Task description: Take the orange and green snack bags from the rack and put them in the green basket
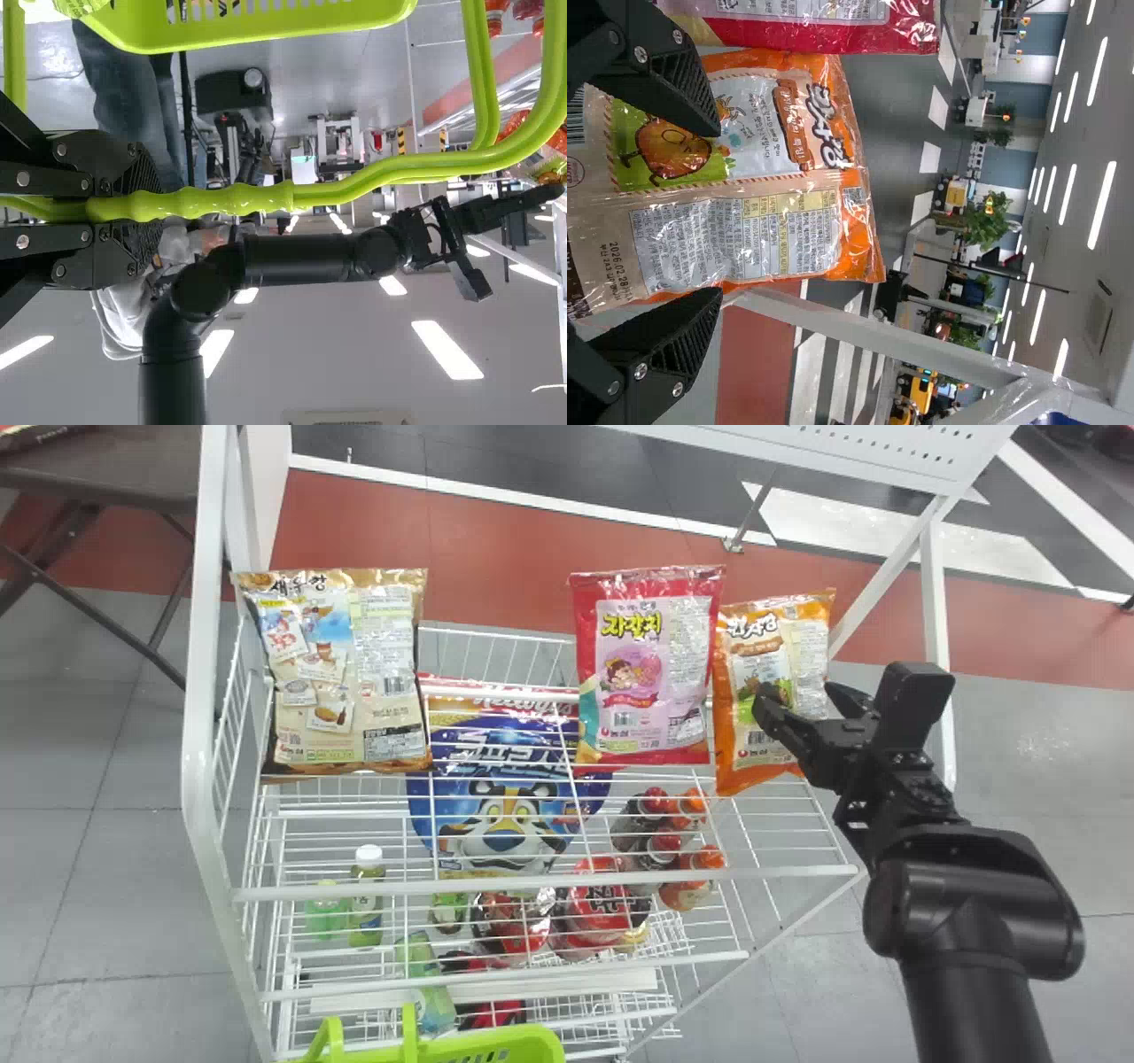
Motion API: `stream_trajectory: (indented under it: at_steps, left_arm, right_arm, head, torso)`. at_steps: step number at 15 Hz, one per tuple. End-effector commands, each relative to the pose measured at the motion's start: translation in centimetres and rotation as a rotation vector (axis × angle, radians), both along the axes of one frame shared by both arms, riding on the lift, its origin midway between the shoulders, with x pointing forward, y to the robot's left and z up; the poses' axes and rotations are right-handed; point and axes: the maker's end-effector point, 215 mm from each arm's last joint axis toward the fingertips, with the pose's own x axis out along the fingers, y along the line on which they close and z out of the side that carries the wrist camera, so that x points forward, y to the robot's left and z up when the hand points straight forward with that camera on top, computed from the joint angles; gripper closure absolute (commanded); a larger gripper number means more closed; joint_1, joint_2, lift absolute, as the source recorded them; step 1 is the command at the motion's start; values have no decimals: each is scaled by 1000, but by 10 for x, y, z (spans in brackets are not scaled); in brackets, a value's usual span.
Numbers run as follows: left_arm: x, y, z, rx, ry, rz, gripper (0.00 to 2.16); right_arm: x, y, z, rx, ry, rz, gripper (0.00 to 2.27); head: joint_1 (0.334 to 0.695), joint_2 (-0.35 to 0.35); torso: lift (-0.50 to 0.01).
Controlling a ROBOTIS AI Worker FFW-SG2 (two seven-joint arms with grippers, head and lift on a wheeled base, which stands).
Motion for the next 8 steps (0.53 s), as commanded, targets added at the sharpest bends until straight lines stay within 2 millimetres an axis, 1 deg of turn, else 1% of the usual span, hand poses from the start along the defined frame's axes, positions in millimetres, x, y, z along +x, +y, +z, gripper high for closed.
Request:
stream_trajectory:
  at_steps: [1,2,3,4,5,8]
  left_arm:
    - [0,0,1,-3,1,0,2145]
    - [-1,0,1,-5,1,-1,2145]
    - [0,1,1,-4,1,0,2145]
    - [0,1,1,-4,1,0,2145]
    - [0,0,2,-8,-2,1,2145]
    - [-1,0,2,-11,1,0,2145]
  right_arm:
    - [5,2,-8,22,22,7,674]
    - [5,5,-14,33,40,20,1072]
    - [4,6,-15,37,48,23,1575]
    - [4,6,-15,39,46,24,1970]
    - [2,8,-18,45,44,24,2219]
    - [-7,-1,-5,13,-22,-15,2246]
  head:
    - [695,-350]
    - [695,-350]
    - [695,-350]
    - [695,-350]
    - [695,-350]
    - [695,-350]
  torso:
    - [0]
    - [0]
    - [0]
    - [0]
    - [0]
    - [0]
